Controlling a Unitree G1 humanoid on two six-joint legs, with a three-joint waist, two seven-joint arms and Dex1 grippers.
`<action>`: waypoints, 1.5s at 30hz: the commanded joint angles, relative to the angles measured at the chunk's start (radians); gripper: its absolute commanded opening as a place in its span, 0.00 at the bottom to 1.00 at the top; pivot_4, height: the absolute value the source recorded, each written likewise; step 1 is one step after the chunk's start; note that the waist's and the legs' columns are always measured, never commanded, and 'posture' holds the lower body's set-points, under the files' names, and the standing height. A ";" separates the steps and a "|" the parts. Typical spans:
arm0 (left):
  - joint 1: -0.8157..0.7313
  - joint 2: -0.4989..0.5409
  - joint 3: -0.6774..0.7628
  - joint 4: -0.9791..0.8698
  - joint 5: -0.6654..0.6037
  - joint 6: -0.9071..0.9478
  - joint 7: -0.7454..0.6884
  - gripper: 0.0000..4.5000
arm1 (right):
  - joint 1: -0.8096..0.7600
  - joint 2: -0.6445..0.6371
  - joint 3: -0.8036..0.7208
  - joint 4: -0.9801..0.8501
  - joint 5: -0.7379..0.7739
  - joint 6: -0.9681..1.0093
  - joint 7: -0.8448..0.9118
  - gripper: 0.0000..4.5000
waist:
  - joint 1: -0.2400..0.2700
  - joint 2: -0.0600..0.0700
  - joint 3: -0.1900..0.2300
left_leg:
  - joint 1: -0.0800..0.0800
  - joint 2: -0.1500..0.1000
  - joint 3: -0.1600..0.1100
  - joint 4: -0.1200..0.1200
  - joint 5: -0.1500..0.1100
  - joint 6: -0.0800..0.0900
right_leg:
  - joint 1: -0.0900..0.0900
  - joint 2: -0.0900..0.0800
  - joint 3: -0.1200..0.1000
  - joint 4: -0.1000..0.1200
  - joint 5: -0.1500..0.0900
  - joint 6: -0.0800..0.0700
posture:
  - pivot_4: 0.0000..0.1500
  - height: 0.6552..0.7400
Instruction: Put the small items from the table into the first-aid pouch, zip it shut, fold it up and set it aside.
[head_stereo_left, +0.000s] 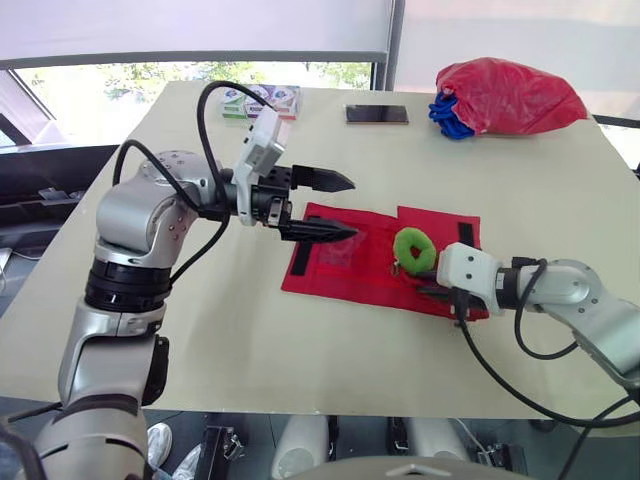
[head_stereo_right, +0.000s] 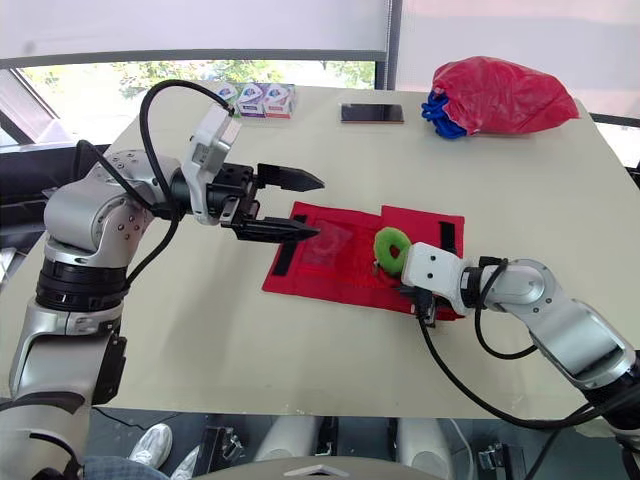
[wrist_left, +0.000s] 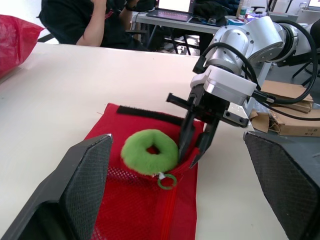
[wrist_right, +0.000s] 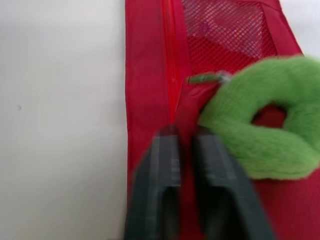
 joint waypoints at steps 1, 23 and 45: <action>0.023 0.011 0.041 -0.004 -0.010 -0.009 0.018 1.00 | 0.032 0.000 -0.128 -0.071 0.080 0.031 0.031 0.54 | 0.000 0.000 0.000 | 0.000 0.000 0.000 0.000 0.000 0.000 | 0.000 0.000 0.000 0.000 0.000 0.000 | 1.00 1.00; 0.185 -0.111 0.237 0.419 -0.030 0.244 0.409 1.00 | 0.187 0.045 -0.649 -0.228 0.575 0.162 -0.038 0.99 | 0.000 -0.002 0.000 | 0.002 0.001 -0.002 0.001 -0.001 0.002 | 0.002 -0.002 -0.003 0.002 0.002 0.002 | 1.00 1.00; 0.087 -0.169 0.253 0.564 -0.101 0.624 0.391 0.72 | 0.140 0.055 -0.598 -0.237 0.582 0.155 -0.092 1.00 | 0.000 -0.003 -0.001 | 0.002 -0.001 -0.002 0.001 0.000 0.000 | 0.002 -0.003 -0.003 0.003 0.002 0.002 | 1.00 1.00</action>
